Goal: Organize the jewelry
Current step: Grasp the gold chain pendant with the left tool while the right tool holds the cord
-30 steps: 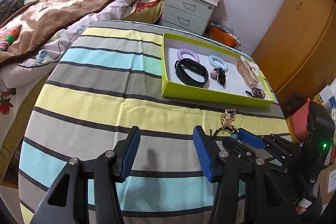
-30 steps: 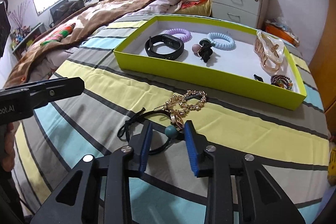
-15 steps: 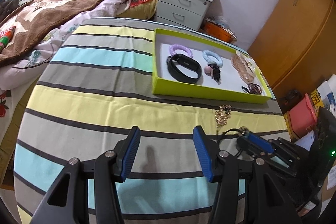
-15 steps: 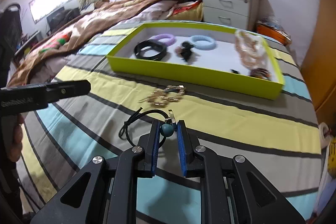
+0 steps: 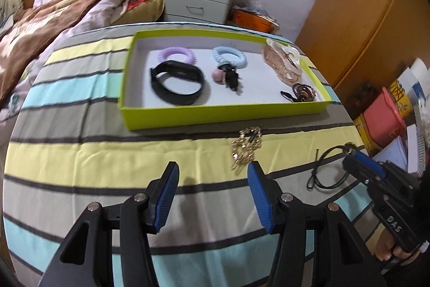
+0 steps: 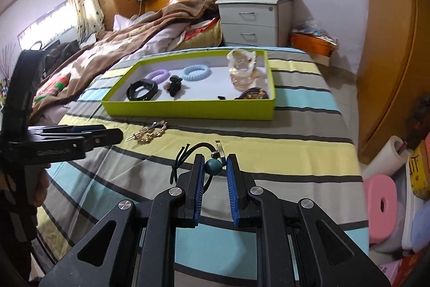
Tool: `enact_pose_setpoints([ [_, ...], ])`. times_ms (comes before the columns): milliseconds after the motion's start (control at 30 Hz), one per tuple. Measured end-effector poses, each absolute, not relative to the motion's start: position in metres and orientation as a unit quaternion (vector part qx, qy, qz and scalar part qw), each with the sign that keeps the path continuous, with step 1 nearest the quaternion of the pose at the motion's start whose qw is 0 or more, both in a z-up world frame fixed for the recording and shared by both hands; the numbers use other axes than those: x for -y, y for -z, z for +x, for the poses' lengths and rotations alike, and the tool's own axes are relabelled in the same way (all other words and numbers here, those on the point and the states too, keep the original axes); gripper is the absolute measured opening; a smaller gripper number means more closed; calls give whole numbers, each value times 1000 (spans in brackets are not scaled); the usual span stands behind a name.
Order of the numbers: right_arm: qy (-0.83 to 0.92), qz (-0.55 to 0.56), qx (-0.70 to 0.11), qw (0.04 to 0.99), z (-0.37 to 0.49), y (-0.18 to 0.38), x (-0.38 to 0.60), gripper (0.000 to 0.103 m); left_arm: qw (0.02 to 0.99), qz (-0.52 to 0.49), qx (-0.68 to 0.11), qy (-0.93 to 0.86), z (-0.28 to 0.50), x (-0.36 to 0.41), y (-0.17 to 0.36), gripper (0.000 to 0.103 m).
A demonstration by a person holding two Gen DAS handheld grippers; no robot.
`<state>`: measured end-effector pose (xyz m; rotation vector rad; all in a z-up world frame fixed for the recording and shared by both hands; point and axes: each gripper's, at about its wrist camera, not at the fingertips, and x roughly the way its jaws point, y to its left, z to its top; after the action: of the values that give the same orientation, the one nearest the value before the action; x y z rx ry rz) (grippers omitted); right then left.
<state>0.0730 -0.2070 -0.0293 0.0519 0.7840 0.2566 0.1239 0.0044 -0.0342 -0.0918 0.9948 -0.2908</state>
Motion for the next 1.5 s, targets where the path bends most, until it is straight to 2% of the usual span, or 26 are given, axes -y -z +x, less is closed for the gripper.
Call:
enact_pose_setpoints([
  [567, -132, 44, -381, 914, 73, 35, 216, 17, 864, 19, -475, 165, 148, 42, 48, 55],
  [633, -132, 45, -381, 914, 73, 36, 217, 17, 866, 21, -471, 166, 148, 43, 48, 52],
  [800, -131, 48, -383, 913, 74, 37, 218, 17, 868, 37, -465, 169, 148, 47, 48, 32],
  [900, -132, 48, -383, 913, 74, 38, 218, 17, 867, 40, -464, 174, 148, 48, 47, 25],
  [1500, -132, 48, -376, 916, 74, 32, 217, 17, 875, 30, -451, 170, 142, 42, 36, 25],
])
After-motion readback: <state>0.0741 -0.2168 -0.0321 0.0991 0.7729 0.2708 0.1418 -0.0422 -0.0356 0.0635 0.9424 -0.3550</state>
